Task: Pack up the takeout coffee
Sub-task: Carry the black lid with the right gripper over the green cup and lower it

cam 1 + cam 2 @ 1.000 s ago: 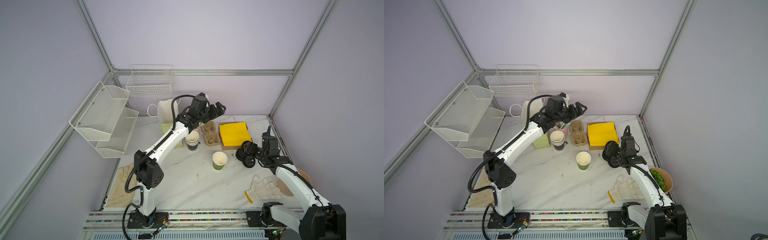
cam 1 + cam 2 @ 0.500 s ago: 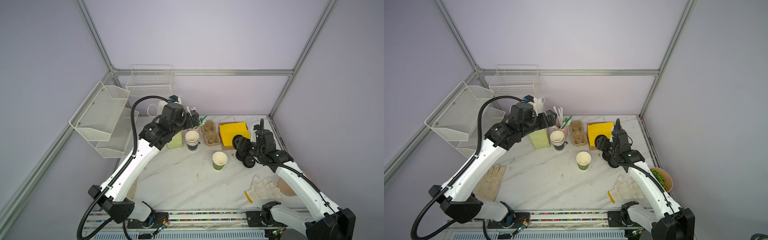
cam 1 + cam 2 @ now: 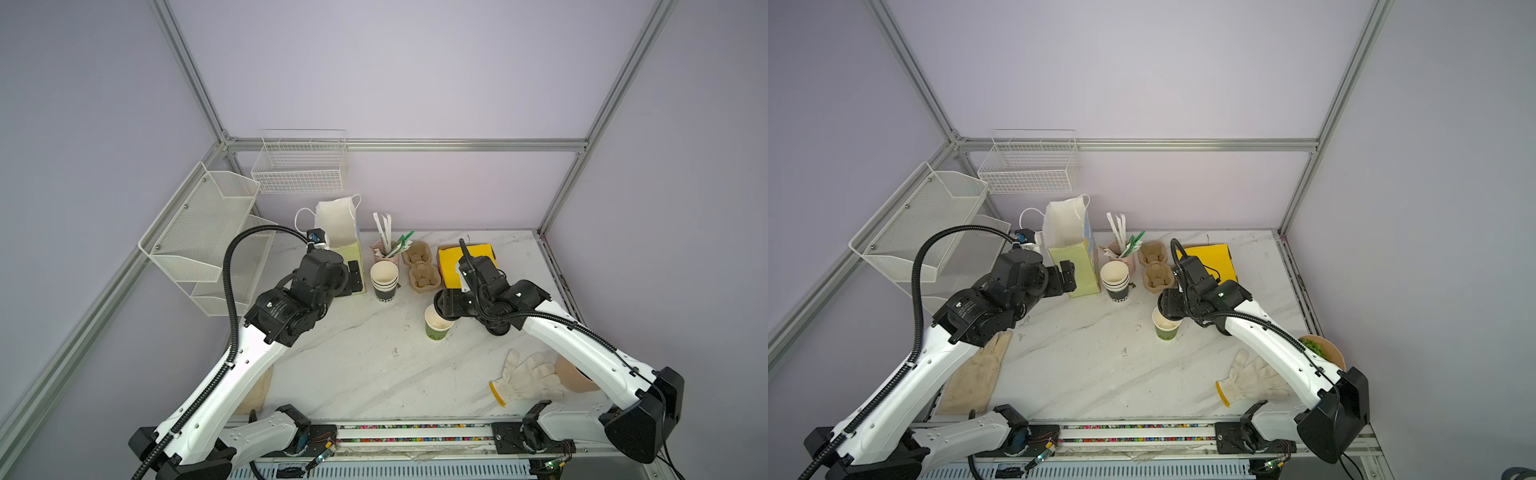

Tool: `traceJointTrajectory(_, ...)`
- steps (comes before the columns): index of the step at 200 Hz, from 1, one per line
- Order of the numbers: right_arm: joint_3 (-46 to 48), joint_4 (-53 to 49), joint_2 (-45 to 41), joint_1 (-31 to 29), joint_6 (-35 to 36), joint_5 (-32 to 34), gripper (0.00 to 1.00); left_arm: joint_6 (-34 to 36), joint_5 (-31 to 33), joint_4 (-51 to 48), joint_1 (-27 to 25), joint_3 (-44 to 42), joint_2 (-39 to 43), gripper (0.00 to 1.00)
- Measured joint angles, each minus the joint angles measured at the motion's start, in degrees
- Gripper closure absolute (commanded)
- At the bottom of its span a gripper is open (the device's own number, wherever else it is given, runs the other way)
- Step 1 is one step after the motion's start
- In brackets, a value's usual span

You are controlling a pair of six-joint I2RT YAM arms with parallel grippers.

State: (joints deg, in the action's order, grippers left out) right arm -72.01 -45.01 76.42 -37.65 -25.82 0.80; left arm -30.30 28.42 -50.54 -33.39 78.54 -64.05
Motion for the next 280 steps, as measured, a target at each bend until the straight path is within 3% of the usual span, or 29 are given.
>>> traceJointTrajectory(80, -5.33, -7.98, 8.22, -2.36, 2.69, 2.95, 0.37, 1.97, 2.49, 0.46, 0.0, -4.76, 0.52, 0.0)
traceJointTrajectory(280, -8.28, -7.52, 15.96, -3.5, 5.57, 4.28, 0.37, 2.69, 2.54, 1.6, 0.0, -5.33, 0.63, 0.0)
